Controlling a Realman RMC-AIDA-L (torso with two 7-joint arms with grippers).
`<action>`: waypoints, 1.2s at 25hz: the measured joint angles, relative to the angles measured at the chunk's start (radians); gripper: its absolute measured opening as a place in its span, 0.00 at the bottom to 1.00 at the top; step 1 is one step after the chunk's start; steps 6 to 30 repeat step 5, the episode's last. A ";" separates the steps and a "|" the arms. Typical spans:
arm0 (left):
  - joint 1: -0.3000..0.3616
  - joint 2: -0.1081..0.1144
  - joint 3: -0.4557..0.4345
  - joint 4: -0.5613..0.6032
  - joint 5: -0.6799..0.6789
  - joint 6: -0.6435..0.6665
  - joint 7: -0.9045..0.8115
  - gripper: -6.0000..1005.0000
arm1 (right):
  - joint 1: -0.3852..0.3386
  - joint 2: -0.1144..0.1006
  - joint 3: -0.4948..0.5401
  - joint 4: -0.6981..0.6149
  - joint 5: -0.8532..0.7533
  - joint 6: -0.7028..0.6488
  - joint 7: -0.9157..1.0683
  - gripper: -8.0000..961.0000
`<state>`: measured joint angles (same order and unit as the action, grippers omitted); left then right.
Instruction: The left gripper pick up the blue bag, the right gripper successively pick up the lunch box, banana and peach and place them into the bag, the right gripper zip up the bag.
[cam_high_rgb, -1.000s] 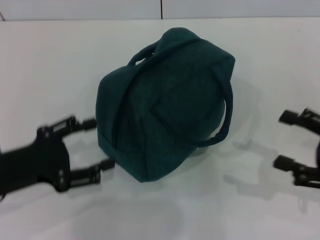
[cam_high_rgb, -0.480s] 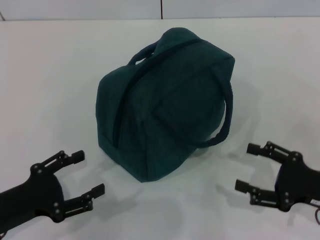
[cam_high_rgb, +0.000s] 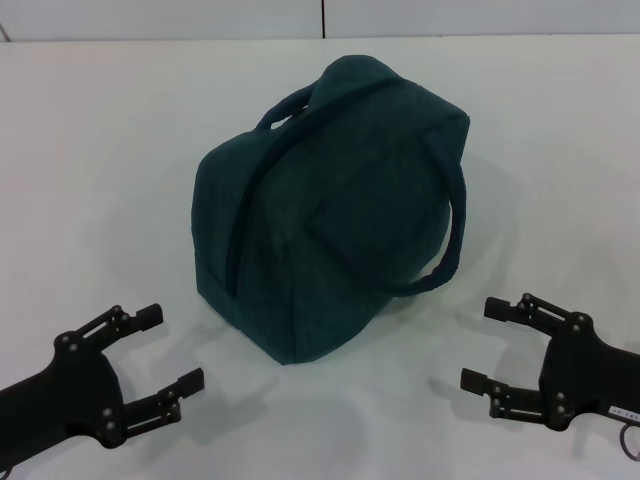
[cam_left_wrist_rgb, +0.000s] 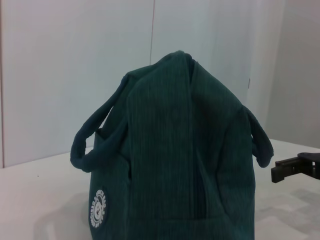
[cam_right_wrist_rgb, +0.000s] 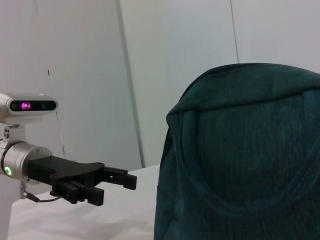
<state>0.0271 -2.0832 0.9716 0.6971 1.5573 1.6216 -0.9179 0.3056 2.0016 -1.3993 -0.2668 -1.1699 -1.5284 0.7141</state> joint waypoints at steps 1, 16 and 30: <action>0.000 0.000 0.000 0.000 -0.001 0.002 0.000 0.86 | -0.001 0.000 0.001 0.000 0.000 0.000 0.000 0.90; -0.002 0.000 -0.001 -0.001 -0.003 0.004 0.001 0.86 | -0.002 0.000 0.003 0.000 -0.001 -0.004 -0.001 0.90; -0.002 0.000 -0.001 -0.001 -0.003 0.004 0.001 0.86 | -0.002 0.000 0.003 0.000 -0.001 -0.004 -0.001 0.90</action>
